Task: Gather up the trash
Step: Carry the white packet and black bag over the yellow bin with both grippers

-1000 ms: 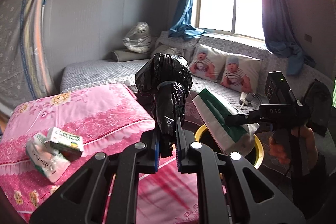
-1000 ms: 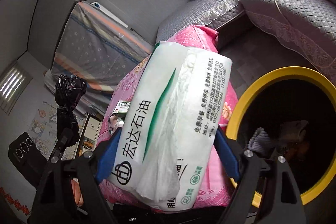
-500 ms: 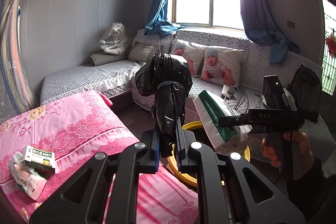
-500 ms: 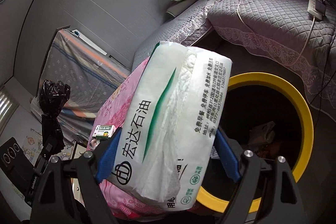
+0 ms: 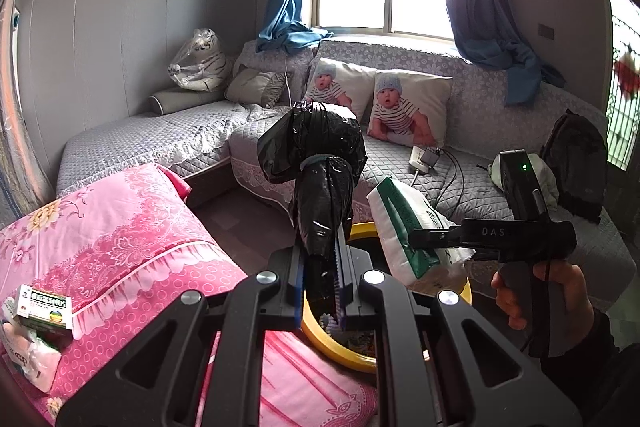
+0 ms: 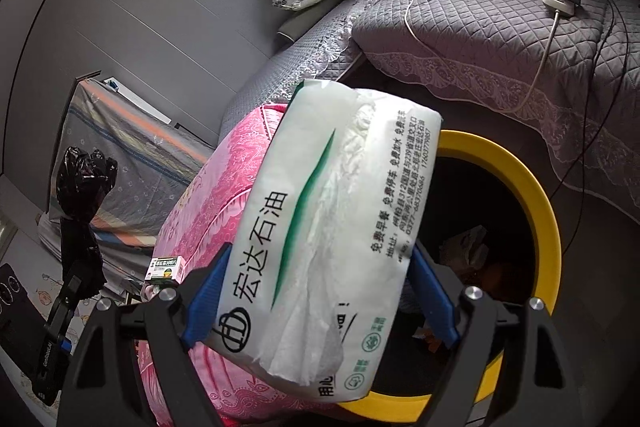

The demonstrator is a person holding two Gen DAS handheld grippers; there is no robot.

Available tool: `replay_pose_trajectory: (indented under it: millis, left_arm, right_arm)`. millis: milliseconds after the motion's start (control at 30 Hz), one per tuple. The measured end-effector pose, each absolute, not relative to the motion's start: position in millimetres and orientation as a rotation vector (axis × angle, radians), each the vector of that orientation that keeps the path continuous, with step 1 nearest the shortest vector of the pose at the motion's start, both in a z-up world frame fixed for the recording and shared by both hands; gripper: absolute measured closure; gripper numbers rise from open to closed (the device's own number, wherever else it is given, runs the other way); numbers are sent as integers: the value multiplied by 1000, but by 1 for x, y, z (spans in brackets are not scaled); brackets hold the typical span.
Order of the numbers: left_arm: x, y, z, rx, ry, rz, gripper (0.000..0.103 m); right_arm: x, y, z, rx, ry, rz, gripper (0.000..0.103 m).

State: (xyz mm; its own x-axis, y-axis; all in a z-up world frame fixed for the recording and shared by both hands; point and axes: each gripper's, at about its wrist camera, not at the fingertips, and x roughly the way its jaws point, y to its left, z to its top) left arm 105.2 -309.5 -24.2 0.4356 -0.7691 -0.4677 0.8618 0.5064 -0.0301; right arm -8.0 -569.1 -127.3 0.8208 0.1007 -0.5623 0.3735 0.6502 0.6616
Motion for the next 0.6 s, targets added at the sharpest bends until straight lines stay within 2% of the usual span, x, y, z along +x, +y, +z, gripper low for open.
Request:
replay_pose_trajectory:
  millis: [333, 600]
  left_arm:
    - [113, -348, -47, 256, 501, -1034, 92]
    - [127, -393, -77, 304, 610, -1046, 92]
  right_arm:
    - [-13, -579, -140, 822, 631, -276, 23]
    - [-11, -585, -148, 813, 665, -333, 22]
